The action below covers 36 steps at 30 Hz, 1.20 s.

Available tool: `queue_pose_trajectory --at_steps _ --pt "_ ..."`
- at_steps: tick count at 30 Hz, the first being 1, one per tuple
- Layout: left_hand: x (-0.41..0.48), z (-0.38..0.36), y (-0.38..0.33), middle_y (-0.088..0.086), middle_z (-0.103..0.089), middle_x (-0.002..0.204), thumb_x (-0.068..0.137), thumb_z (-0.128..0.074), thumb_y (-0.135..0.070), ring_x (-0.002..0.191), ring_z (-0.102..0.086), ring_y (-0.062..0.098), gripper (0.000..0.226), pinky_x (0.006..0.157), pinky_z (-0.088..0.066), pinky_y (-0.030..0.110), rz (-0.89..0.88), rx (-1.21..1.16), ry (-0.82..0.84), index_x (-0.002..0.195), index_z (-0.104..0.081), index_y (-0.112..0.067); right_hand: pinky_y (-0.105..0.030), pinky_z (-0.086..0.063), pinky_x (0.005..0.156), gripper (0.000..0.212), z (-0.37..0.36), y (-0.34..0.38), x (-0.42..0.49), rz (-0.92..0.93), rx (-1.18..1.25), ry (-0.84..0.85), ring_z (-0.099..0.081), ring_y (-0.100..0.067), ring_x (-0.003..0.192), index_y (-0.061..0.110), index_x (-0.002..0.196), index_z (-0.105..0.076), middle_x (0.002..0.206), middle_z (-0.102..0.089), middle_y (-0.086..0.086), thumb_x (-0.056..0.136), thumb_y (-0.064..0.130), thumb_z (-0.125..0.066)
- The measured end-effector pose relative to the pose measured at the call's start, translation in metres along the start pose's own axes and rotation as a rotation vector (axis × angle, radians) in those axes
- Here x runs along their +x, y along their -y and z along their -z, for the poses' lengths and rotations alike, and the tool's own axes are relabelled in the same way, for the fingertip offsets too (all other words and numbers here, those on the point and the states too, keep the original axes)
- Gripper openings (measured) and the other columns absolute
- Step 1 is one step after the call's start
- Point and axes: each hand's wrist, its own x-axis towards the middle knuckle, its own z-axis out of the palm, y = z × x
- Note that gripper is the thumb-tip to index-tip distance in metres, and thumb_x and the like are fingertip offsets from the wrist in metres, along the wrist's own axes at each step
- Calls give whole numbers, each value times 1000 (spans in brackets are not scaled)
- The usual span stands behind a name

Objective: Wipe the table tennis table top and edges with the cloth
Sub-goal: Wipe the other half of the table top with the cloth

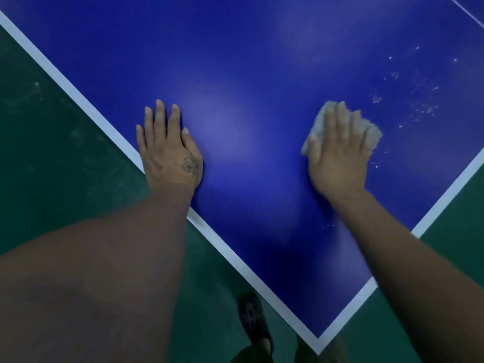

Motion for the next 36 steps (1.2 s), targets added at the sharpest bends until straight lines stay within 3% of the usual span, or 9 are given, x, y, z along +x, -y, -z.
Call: queue_pose_trajectory --at_steps 5,10,12,15,18,24,29,33,36 --pt "-1 0 0 5 -26 178 114 -31 -31 167 -16 25 54 136 -9 46 -12 -2 -40 166 -41 -18 -64 -14 130 70 -30 62 -113 446 45 46 -6 -33 166 16 171 -18 179 -12 -4 111 46 -39" --pt "-2 -1 -4 4 -28 177 114 -31 -31 166 -17 24 54 136 -10 46 -16 -8 -40 165 -42 -19 -60 -17 131 71 -28 10 -140 862 41 157 -17 -28 165 20 170 -26 177 -21 0 110 51 -46" --pt "-2 0 -4 3 -29 177 114 -32 -31 166 -17 23 53 136 -9 45 -9 -23 -43 165 -42 -19 -62 -16 131 68 -18 -27 -99 847 12 147 -22 -31 163 19 169 -29 175 -27 -3 109 48 -44" --pt "-5 3 -4 4 -31 176 114 -34 -30 166 -20 24 52 136 -10 44 -6 -25 -60 164 -44 -19 -65 -17 128 67 1 -72 -24 567 -1 58 -18 -34 164 15 168 -29 176 -25 -5 110 46 -37" --pt "-8 5 -8 5 -33 175 115 -34 -27 166 -21 24 51 136 -9 43 -3 -28 -53 164 -44 -17 -61 -5 132 71 15 -82 8 376 11 99 -8 -31 166 16 171 -19 179 -14 -3 110 52 -27" --pt "-57 7 -35 12 -30 175 116 -32 -17 166 -21 29 50 136 -10 44 133 -56 -32 163 -43 -7 -63 -11 131 69 1 -50 -90 672 -24 144 -14 -35 165 17 169 -26 177 -22 -6 108 46 -39" --pt "-161 -1 -80 8 -25 178 116 -30 -25 167 -16 25 53 136 -13 49 213 -42 2 167 -37 -10 -58 -11 131 69 -11 -69 -179 975 17 297 -6 -24 166 24 172 -14 180 -10 2 112 50 -36" --pt "-196 -11 -106 6 -24 178 114 -30 -28 167 -14 24 56 136 -12 49 314 -22 9 168 -35 -13 -58 -13 132 69 -2 -113 -121 1085 -44 280 -9 -23 166 26 171 -17 180 -10 4 112 56 -34" --pt "-195 -14 -106 3 -24 179 114 -31 -29 167 -13 22 56 136 -12 48 347 -10 6 168 -36 -15 -65 -20 129 67 7 -131 -36 1018 -40 184 -17 -30 165 19 169 -28 177 -22 -1 111 52 -40"
